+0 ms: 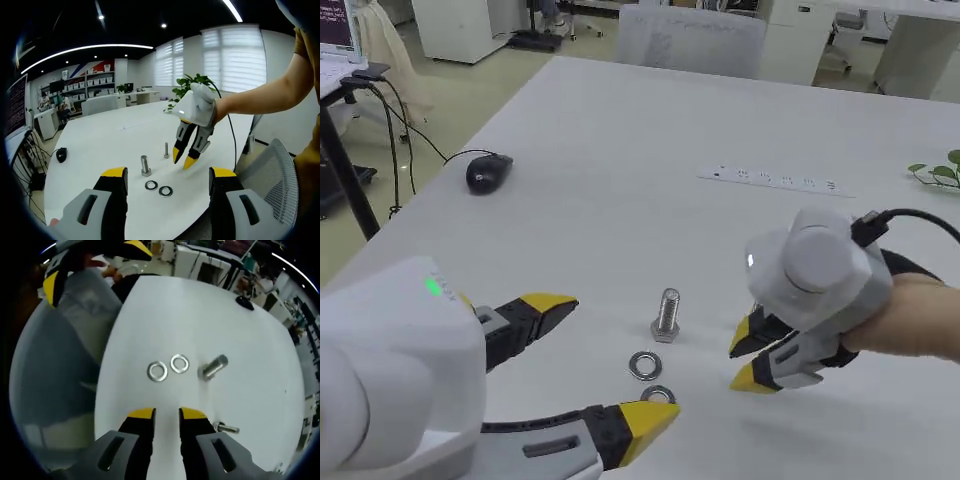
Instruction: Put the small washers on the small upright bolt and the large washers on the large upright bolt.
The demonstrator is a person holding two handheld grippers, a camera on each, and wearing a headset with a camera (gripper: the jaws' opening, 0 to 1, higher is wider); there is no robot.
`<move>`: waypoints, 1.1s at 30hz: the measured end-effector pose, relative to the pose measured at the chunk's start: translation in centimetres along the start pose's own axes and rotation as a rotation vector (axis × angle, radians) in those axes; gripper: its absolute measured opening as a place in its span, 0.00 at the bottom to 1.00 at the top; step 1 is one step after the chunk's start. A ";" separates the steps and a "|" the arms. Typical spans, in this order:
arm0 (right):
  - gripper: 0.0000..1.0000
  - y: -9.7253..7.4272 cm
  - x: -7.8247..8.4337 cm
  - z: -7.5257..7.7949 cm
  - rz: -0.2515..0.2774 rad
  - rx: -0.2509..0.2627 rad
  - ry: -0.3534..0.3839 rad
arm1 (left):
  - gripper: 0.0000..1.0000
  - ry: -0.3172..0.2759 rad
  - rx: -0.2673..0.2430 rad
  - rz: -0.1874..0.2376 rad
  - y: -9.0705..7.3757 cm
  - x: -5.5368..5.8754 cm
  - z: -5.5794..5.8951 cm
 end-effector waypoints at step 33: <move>0.31 5.6 -3.3 -0.4 0.012 -0.087 -0.019 | 0.65 -0.033 -0.036 0.012 -0.2 0.3 -1.0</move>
Point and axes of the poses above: the centre of the closed fingertips' face, and the gripper's own axes: y roughly forward along the fingers, z roughly to its right, x roughly out of its underside, the point moved 6 cm from there along -y, roughly backward along the fingers, and after that the axes turned 3 degrees about -x, right-handed, at the moved point
